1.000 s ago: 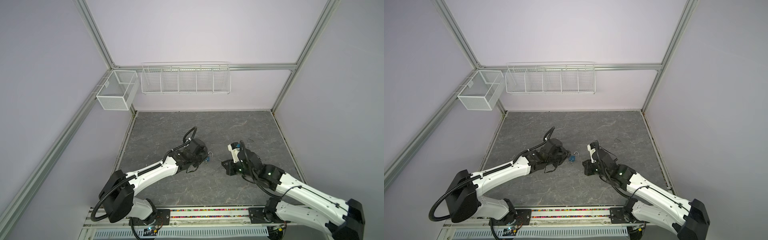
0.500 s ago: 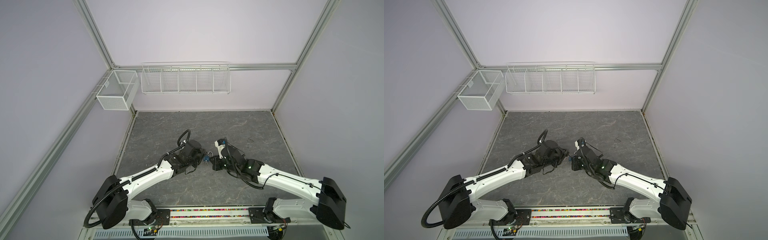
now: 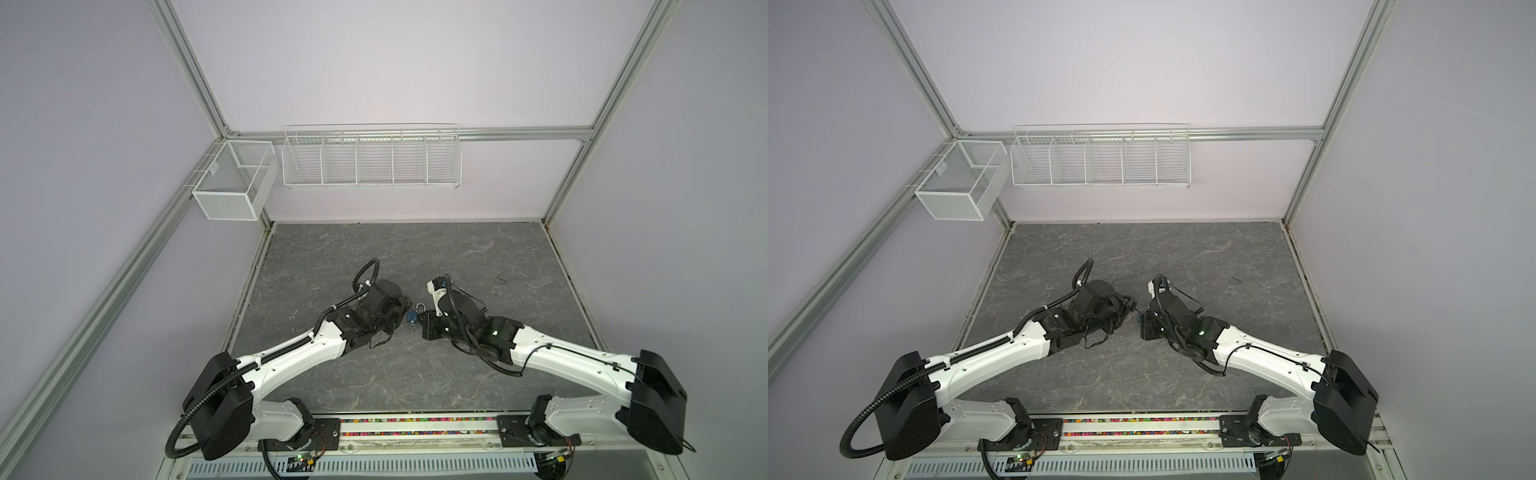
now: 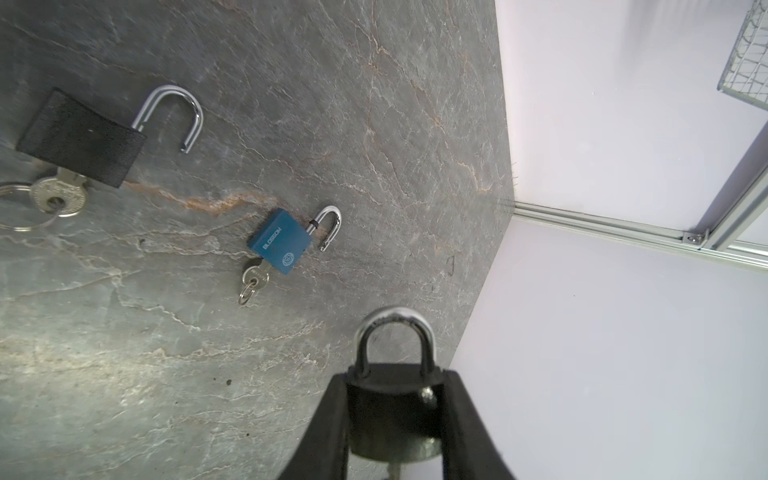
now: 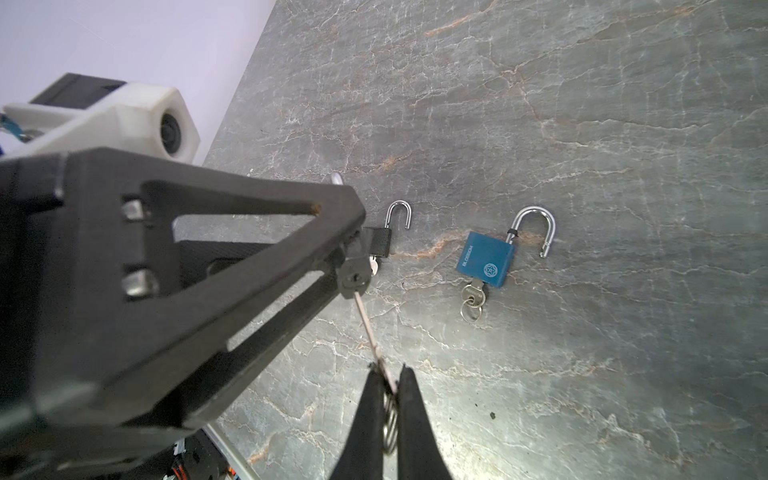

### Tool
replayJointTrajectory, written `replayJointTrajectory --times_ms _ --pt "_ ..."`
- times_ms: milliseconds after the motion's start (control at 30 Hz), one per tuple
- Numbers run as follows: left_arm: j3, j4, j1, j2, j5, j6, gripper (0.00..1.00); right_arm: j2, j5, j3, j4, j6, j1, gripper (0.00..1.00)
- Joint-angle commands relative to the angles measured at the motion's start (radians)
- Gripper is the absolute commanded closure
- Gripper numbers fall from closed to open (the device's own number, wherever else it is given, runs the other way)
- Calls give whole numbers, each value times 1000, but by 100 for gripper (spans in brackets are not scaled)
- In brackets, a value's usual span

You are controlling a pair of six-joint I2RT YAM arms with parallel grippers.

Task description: Unlock with the key

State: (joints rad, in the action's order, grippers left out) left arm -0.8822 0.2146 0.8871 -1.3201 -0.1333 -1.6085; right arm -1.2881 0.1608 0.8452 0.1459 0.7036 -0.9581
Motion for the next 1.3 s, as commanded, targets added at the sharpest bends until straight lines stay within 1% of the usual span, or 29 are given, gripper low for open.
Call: replayJointTrajectory --times_ms 0,133,267,400,533,833,1067,1267 --pt "-1 -12 -7 16 -14 -22 100 -16 7 21 11 9 -4 93" --pt "3 -17 -7 11 -6 -22 100 -19 8 28 7 4 -4 93" --pt "6 -26 -7 11 1 -25 100 -26 39 66 48 6 -2 93" --pt "9 -20 -6 13 -1 -24 100 -14 40 67 34 5 -1 93" --pt "11 -33 -6 14 8 -28 100 -41 55 96 82 7 1 93" --pt "12 -23 -7 33 -20 -33 100 -47 39 71 69 24 -10 93" --pt "15 -33 -6 25 -6 -37 100 -59 56 107 83 22 -12 93" --pt "9 -17 -5 22 -14 -33 100 -77 47 131 107 57 -11 93"
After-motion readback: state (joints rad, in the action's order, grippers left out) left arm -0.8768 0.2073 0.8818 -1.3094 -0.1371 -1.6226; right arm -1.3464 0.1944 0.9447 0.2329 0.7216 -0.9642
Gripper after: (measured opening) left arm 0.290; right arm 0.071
